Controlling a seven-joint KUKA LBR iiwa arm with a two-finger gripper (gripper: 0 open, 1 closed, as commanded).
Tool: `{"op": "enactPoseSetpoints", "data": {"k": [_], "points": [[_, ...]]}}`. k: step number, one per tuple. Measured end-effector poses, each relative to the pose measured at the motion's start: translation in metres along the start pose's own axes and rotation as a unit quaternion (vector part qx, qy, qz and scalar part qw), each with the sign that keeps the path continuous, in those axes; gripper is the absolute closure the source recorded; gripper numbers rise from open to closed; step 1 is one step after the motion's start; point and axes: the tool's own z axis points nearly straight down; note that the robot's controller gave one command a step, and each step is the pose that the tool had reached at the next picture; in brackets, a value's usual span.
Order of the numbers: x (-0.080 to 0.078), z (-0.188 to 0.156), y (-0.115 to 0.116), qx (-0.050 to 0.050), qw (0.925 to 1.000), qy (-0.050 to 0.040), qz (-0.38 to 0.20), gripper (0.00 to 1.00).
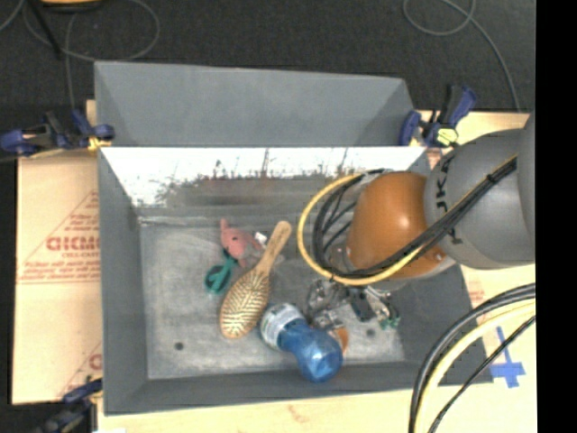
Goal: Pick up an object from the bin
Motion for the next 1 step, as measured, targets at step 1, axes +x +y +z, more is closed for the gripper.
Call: {"op": "enactPoseSetpoints", "data": {"k": [1], "points": [[0.0001, 0.0, -0.0003, 0.0, 1.0, 0.0001, -0.001, 1.0]]}}
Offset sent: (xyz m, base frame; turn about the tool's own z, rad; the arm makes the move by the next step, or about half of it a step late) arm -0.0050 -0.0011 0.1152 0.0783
